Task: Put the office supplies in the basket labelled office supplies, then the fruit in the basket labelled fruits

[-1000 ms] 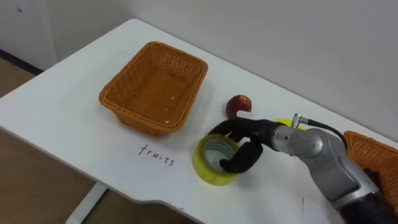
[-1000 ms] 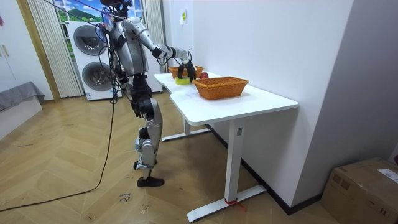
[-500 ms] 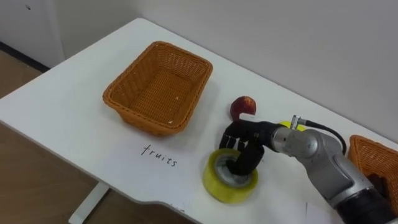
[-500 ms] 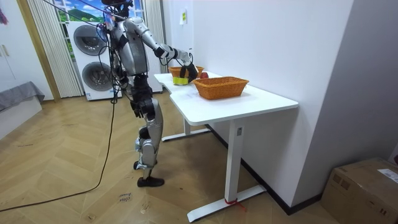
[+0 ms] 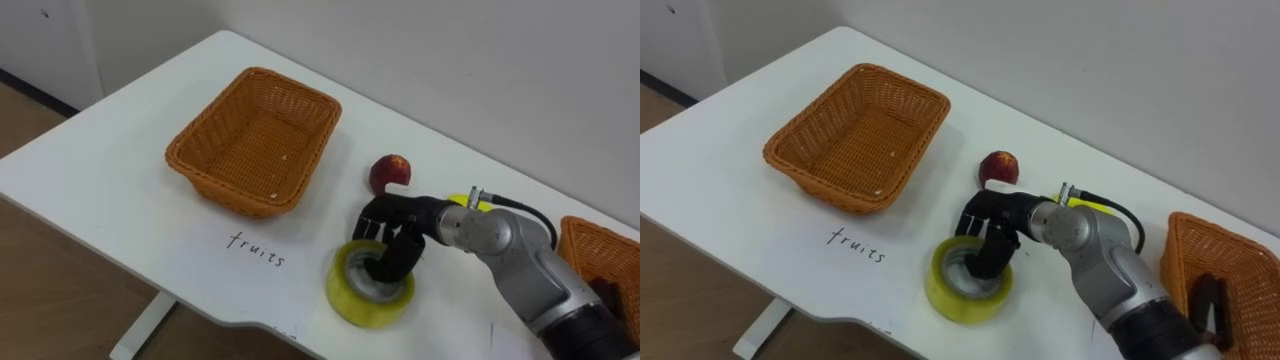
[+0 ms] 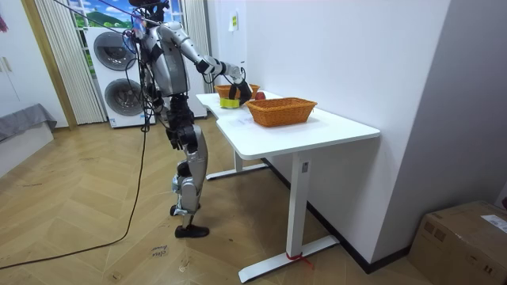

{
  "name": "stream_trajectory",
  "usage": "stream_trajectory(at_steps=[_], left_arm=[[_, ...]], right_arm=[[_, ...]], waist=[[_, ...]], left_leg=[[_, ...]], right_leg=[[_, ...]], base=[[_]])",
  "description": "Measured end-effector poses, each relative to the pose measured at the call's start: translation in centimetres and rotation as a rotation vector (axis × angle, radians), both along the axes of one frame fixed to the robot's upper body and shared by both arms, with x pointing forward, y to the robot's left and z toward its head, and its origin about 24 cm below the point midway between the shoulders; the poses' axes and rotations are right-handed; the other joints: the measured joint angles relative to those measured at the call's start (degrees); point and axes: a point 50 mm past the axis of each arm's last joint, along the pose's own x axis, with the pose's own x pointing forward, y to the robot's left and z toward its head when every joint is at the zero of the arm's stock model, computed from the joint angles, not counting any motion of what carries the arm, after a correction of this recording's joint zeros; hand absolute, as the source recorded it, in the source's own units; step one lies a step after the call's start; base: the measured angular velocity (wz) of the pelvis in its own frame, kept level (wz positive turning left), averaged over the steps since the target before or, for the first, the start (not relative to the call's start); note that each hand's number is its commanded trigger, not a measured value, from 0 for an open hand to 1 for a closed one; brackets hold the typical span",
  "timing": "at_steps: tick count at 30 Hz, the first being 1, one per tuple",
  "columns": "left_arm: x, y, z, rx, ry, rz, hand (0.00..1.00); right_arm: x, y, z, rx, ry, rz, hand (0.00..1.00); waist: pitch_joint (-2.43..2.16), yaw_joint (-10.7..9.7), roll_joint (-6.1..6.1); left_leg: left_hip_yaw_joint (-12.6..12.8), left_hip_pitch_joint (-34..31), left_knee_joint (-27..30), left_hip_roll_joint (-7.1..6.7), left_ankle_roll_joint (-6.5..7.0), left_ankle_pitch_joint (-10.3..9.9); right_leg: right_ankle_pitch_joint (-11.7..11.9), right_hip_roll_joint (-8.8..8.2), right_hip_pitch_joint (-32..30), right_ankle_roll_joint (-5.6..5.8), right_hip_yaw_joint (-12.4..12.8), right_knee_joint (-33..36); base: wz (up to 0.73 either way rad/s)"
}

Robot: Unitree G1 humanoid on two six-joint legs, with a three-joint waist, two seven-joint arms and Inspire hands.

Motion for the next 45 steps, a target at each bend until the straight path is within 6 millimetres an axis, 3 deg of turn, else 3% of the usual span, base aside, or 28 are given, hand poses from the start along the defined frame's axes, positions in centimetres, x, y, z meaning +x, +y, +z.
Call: stream_trajectory(at_steps=[6, 11, 14, 17, 19, 20, 25, 29, 32, 34, 38, 45], left_arm=[[-0.2, 0.0, -0.1, -0.003, 0.01, 0.002, 0.0], [-0.5, -0.1, -0.3, -0.01, 0.018, 0.008, 0.0], [-0.5, -0.5, -0.4, -0.026, 0.008, 0.005, 0.0], [-1.1, -1.2, -0.7, -0.051, 0.005, 0.012, 0.0], [-1.5, -1.6, -0.9, -0.054, -0.011, 0.033, 0.0], [-1.6, -1.6, -0.9, -0.053, -0.017, 0.04, 0.0], [-2.8, -1.3, -0.9, -0.024, -0.041, 0.08, 0.0], [-3.2, -1.2, -0.9, -0.027, -0.064, 0.114, 0.0], [-3.5, -1.4, -0.9, -0.031, -0.068, 0.112, 0.0], [-3.9, -1.6, -1.0, -0.032, -0.062, 0.114, 0.0], [-4.5, -2.1, -1.1, -0.045, -0.049, 0.12, 0.0], [-4.9, -1.6, -1.0, -0.046, -0.057, 0.174, 0.0]], right_arm=[[-0.1, 0.0, -0.1, 0.004, 0.003, 0.0, 1.0], [-0.5, 0.1, 0.3, 0.008, -0.024, 0.021, 1.0], [-1.6, 0.0, 0.9, 0.01, -0.062, 0.061, 1.0], [-2.2, -0.5, 1.3, 0.018, -0.083, 0.061, 1.0], [-1.9, -1.5, 2.7, 0.012, -0.145, 0.05, 1.0], [-1.7, -1.8, 3.2, 0.019, -0.166, 0.037, 1.0], [-0.6, -4.9, 6.5, 0.154, -0.363, -0.146, 1.0], [-0.4, -6.0, 8.5, 0.191, -0.497, -0.204, 1.0], [-0.4, -7.2, 9.9, 0.218, -0.603, -0.271, 1.0], [-0.5, -7.9, 10.9, 0.228, -0.685, -0.314, 1.0], [-0.7, -9.1, 11.9, 0.232, -0.772, -0.377, 1.0], [-1.6, -10.8, 11.7, 0.34, -0.799, -0.496, 1.0]], waist=[[-0.01, -0.12, 0.0], [-0.02, -0.56, 0.26], [-0.17, -1.76, 0.96], [-0.24, -3.7, 2.54], [-0.42, -6.04, 3.19], [-0.12, -6.43, 3.7], [-0.28, -9.78, 3.85], [-0.35, -11.87, 3.86], [-0.59, -13.46, 4.42], [-1.0, -14.5, 5.25], [-1.24, -15.59, 6.27], [-0.78, -16.38, 6.09]], left_leg=[[0.0, 0.24, 0.09, 0.0, 0.0, 0.0], [0.77, -0.2, 0.04, 0.02, 0.01, 0.0], [1.07, -0.89, 0.25, -0.03, 0.04, 0.01], [1.92, -0.06, 0.21, -0.01, 0.1, 0.06], [2.5, -0.02, 0.06, 0.05, 0.15, 0.09], [2.58, -0.01, 0.03, 0.06, 0.15, 0.1], [4.04, 0.83, -0.31, 0.11, 0.26, 0.17], [4.72, 1.08, -0.32, 0.14, 0.28, 0.15], [4.84, 1.09, -0.54, 0.11, 0.32, 0.13], [4.87, 1.25, -0.84, 0.11, 0.41, 0.19], [4.87, 2.12, -1.07, 0.13, 0.4, 0.2], [5.29, 3.05, -0.9, 0.12, 0.41, 0.19]], right_leg=[[0.0, 0.0, 0.48, 0.0, 0.07, -0.01], [0.01, 0.07, -0.58, -0.01, 1.9, 0.02], [0.08, 0.05, -1.07, 0.0, 2.31, 0.04], [0.11, 0.07, -1.55, 0.0, 3.25, 0.13], [0.1, 0.07, -1.63, 0.01, 4.1, 0.56], [0.1, 0.08, -1.7, 0.01, 4.3, 0.72], [0.08, 0.06, -1.65, 0.03, 5.77, 0.97], [0.12, 0.07, -1.66, 0.07, 6.33, 0.96], [0.25, 0.03, -1.66, 0.17, 6.04, 0.98], [0.29, 0.02, -1.68, 0.16, 6.02, 1.02], [0.28, 0.07, -0.96, 0.16, 6.06, 1.02], [0.17, 0.0, -0.53, 0.21, 6.43, 0.91]], base=[[0.0], [-0.07], [-0.08], [-0.15], [-0.16], [-0.15], [-0.13], [-0.08], [0.0], [0.0], [0.0], [-0.02]])
